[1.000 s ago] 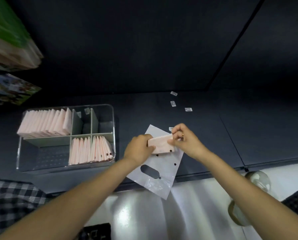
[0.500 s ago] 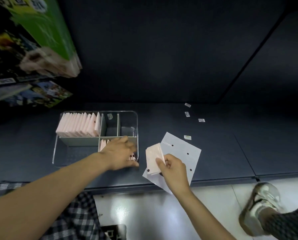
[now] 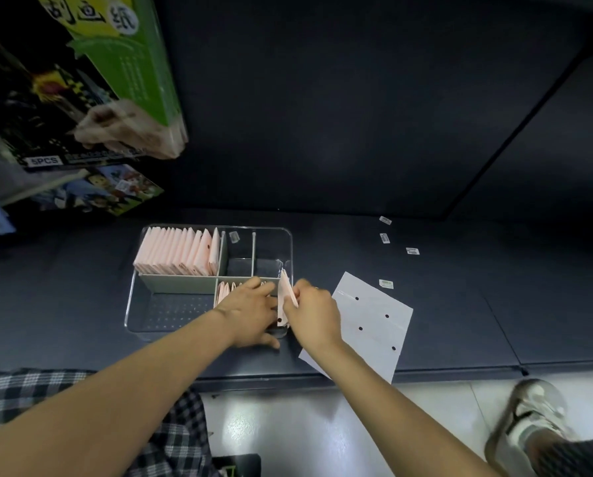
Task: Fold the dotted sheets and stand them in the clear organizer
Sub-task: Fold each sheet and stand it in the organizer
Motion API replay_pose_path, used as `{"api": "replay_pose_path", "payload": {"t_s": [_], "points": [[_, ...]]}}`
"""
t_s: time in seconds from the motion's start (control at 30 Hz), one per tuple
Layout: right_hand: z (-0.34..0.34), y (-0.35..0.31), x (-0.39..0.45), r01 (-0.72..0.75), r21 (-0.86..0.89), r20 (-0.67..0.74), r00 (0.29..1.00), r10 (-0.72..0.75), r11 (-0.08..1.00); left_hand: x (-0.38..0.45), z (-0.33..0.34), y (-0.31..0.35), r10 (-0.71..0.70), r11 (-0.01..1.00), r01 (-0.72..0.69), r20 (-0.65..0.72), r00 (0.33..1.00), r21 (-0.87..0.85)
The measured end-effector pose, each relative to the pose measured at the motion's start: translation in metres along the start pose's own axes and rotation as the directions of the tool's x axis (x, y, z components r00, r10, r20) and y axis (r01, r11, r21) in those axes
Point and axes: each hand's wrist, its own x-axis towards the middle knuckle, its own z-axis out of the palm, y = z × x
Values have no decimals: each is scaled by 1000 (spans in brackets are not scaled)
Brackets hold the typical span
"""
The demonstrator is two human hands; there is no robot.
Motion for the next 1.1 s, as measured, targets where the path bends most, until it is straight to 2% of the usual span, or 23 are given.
{"api": "replay_pose_path", "payload": {"t_s": [0.37, 0.6, 0.7, 0.8, 0.87, 0.93, 1.03, 1.1], "points": [[21, -9, 12, -80, -168, 94, 991, 96, 983, -8, -2, -16, -79, 980, 60, -94, 992, -190], [25, -10, 7, -69, -175, 136, 986, 94, 982, -8, 13, -2, -54, 998, 54, -18, 998, -22], [24, -13, 10, -83, -184, 189, 975, 118, 979, -4, 6, -1, -91, 991, 89, -15, 996, -104], [25, -15, 15, -90, -196, 250, 958, 138, 977, -3, -4, -10, -186, 948, 155, -88, 979, -278], [25, -14, 15, -83, -188, 265, 955, 132, 979, -4, -5, -17, -211, 942, 162, -144, 967, -295], [22, -10, 11, -49, -159, 223, 971, 84, 986, -7, -1, -17, -200, 951, 159, -138, 970, -264], [10, 19, -11, 48, -35, 40, 998, -46, 998, -7, 6, -13, -137, 978, 120, -93, 986, -171], [3, 54, -35, 93, 26, -25, 995, -92, 995, -6, 7, -13, -123, 985, 109, -100, 987, -135]]}}
